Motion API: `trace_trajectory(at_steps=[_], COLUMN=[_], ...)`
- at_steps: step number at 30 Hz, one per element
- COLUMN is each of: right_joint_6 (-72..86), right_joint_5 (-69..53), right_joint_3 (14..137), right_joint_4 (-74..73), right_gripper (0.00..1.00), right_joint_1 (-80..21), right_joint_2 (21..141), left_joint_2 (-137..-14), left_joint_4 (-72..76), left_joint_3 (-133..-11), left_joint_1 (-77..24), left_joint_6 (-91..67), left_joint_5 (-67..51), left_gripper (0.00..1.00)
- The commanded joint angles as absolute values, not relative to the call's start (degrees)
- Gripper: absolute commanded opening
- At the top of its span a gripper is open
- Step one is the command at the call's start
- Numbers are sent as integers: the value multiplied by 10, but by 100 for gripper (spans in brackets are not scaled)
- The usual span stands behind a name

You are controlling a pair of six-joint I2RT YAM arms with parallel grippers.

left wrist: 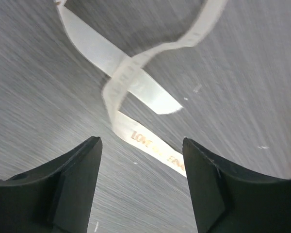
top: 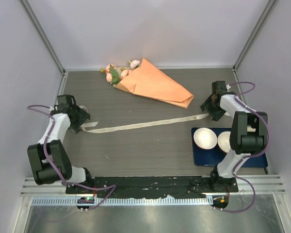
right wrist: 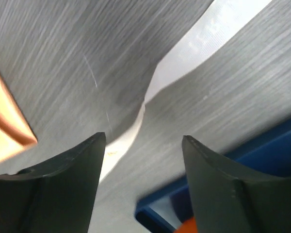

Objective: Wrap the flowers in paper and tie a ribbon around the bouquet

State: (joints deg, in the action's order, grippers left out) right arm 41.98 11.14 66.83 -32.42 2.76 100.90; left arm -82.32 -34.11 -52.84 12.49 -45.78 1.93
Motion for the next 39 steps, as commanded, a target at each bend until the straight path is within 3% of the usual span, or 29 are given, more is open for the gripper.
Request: trace_trajectory(at_steps=[1,5,9,12,16,18,26,39], right_joint_6=[367,336,305,302,328,337,340,364], right_joint_5=[87,39,-46,-104,-113,-127,-124,-154], right_joint_3=[660,660,699,792,857,851,781,779], right_joint_4=[-345,-279,-186,-164,-152,-139,-117,-99], right_gripper=[76,91,93,93,90,89,87,86], right_joint_1=[25,23,22,22,22,22,22,29], right_joint_2=[898,832,869,977,1026,1028,986,972], left_joint_2=[-747,-708,-750,-833,-920,-975,-1195,-1343], left_joint_4=[-298,-189,14,153,327,358,435,434], left_joint_3=[-509,-483,-457,-454,-463,-490,-609,-742], left_joint_1=[111,22,-99,-178,-264,-286,-320,-336], left_joint_6=[-456,-498,-616,-703,-737,-738,-813,-890], left_joint_5=[-66,-138,-174,-102,41,119,250,345], left_gripper=[74,81,95,100,100,100,100,94])
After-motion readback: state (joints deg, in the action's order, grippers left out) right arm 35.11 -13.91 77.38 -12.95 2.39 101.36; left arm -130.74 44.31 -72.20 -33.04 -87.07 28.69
